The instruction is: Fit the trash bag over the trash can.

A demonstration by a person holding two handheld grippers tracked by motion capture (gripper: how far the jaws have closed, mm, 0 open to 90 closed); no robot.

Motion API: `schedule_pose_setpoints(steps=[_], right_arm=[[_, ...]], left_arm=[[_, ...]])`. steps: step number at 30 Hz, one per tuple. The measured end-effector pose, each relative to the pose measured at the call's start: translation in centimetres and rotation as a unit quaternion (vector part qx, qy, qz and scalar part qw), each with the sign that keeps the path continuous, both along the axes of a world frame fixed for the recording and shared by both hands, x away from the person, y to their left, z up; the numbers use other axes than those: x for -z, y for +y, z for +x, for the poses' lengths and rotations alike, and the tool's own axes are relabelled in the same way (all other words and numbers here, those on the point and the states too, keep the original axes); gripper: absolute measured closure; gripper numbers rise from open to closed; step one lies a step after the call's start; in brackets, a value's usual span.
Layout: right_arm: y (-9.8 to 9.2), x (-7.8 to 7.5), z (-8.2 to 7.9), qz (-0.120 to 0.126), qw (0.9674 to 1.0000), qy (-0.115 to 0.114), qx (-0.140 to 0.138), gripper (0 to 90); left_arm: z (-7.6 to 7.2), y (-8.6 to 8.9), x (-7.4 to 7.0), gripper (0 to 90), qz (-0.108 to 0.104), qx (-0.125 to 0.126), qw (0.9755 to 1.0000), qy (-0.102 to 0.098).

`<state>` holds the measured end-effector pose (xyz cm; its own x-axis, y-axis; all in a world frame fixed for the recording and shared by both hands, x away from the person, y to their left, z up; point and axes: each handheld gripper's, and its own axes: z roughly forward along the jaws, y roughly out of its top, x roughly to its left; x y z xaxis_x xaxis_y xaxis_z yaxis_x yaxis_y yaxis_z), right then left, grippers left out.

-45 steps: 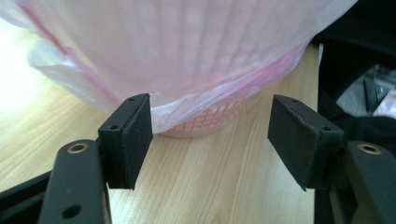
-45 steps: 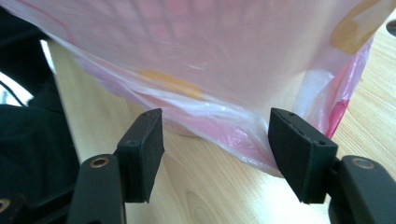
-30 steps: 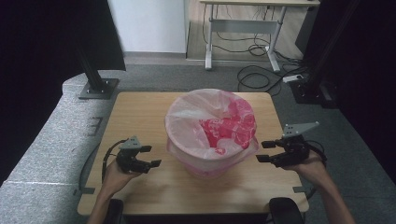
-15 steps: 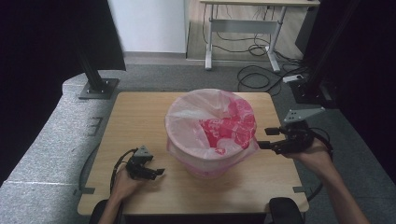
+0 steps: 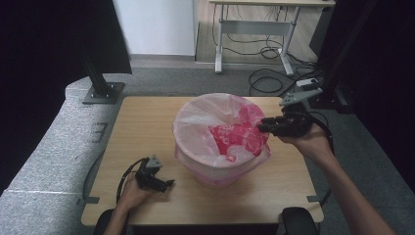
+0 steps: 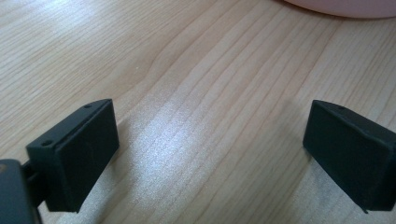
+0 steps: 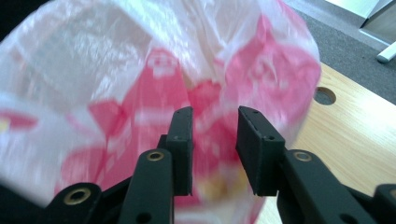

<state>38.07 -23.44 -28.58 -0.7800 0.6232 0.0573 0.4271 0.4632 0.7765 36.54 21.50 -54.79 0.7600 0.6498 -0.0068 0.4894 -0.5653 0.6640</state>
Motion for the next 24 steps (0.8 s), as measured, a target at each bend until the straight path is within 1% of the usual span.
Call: schedule_pose_setpoints(steps=[2,5,9,13,15,17,18,19,20,23,24], right_arm=[[1.1,-0.4,0.7,-0.007,1.0,0.002,-0.002,66.3],[2.9,-0.9,2.0,-0.017,0.9999,-0.004,-0.001,65.0],[5.1,-1.6,3.7,-0.028,0.9992,-0.026,-0.003,58.8],[7.5,-2.1,5.3,-0.039,0.9983,-0.043,-0.002,58.8],[8.6,-2.1,6.3,-0.041,0.9983,-0.041,-0.002,59.4],[9.7,-1.6,7.2,-0.044,0.9986,-0.03,0.003,59.1],[10.1,-1.3,7.8,-0.052,0.9982,-0.03,0.006,58.5],[10.7,-0.7,8.3,-0.061,0.9977,-0.027,0.011,56.9],[11.0,-0.2,8.6,-0.064,0.9976,-0.021,0.013,54.9],[12.2,1.8,9.8,-0.083,0.9965,0.002,0.01,49.0],[12.5,2.2,10.0,-0.087,0.9961,0.007,0.014,47.7]], left_arm=[[0.0,0.0,0.0,1.8,0.001,0.001,1.0,0.001],[0.0,0.0,0.0,0.9,0.002,0.003,1.0,0.002],[0.0,-0.1,0.0,0.7,0.002,0.003,1.0,0.002],[0.0,0.0,0.0,0.8,0.002,0.003,1.0,0.002],[0.0,-0.1,0.0,0.7,0.002,0.003,1.0,0.002],[0.0,0.0,0.0,0.7,0.002,0.003,1.0,0.002],[0.0,-0.1,0.0,0.7,0.002,0.003,1.0,0.002],[0.0,0.0,0.0,0.7,0.002,0.003,1.0,0.002],[0.0,0.0,0.0,0.7,0.002,0.003,1.0,0.002],[0.0,0.0,0.0,0.7,0.002,0.003,1.0,0.002],[0.0,-0.1,0.0,0.7,0.002,0.003,1.0,0.002]])
